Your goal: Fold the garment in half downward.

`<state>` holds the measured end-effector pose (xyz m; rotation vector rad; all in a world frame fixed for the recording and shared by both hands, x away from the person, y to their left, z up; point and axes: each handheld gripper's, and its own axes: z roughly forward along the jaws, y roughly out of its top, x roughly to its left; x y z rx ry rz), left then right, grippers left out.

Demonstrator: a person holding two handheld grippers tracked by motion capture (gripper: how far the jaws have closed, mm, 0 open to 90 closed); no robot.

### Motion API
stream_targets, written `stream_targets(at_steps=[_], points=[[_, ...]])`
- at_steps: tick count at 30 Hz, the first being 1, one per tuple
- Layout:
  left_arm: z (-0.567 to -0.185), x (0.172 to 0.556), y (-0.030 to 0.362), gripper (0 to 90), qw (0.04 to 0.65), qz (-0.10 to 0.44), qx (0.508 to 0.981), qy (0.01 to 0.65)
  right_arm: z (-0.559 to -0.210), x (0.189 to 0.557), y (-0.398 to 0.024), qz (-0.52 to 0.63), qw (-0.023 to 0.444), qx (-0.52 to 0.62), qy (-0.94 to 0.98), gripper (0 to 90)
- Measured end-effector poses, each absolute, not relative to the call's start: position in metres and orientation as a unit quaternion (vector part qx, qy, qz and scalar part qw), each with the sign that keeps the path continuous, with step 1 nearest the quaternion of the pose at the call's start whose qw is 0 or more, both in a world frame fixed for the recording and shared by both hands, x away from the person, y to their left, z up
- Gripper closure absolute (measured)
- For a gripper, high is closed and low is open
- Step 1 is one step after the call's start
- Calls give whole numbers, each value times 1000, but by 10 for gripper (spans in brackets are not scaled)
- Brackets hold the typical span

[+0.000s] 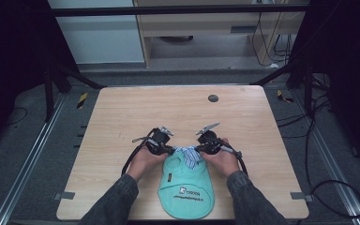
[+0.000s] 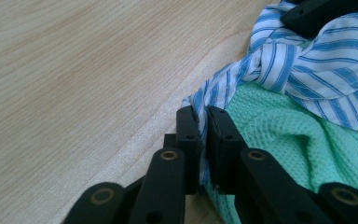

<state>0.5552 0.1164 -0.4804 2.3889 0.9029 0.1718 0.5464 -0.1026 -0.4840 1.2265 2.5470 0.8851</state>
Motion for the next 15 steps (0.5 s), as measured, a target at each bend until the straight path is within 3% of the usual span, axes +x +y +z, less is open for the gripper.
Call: stream_targets(at_steps=[15], points=[[-433,556,124,857,332,102,883,316,-440,542,-112,345,118,376,852,844]])
